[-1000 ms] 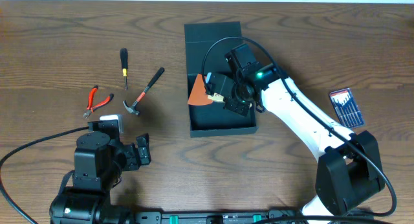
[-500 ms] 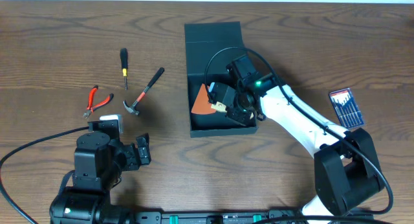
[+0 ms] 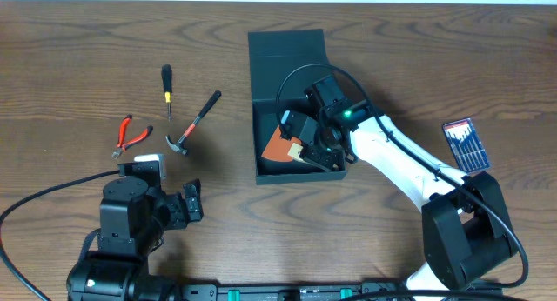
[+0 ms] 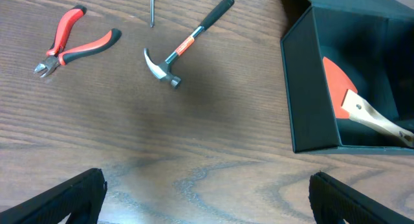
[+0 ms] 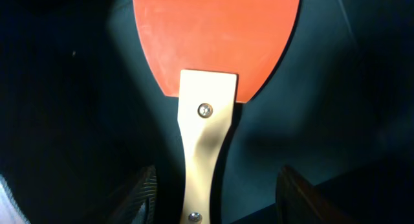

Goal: Pack container
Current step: 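Move the right gripper over the clear screwdriver set case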

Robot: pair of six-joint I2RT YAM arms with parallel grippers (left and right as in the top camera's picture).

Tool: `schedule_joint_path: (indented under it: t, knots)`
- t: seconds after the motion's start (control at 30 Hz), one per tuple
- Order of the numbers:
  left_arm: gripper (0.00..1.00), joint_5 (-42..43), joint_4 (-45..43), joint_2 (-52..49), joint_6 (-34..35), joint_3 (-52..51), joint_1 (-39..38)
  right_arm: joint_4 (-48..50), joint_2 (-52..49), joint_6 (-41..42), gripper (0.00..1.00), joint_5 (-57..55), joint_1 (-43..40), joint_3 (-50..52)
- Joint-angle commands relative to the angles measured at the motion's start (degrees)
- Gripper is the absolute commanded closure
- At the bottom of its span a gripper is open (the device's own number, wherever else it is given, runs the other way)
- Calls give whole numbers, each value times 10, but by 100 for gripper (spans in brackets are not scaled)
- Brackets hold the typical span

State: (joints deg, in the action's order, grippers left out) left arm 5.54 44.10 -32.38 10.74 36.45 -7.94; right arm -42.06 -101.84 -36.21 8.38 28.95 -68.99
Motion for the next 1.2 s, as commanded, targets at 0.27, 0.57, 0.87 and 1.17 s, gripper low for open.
schedule_joint_path:
  t: [0.27,0.57,0.87,1.17]
  knots:
    - [1,-15,0,-1,5,11,-2,-9,23,109,18,-47,-26,-163]
    - [1,-17,0,-1,5,11,-2,-289,32,206,1,-109,-245,-404]
    - [1,-17,-8,-1,5,11,-2,-398,17,198,1,-66,-489,-396]
    - [1,-19,-22,-1,5,11,-2,-324,-52,117,1,-52,-545,-321]
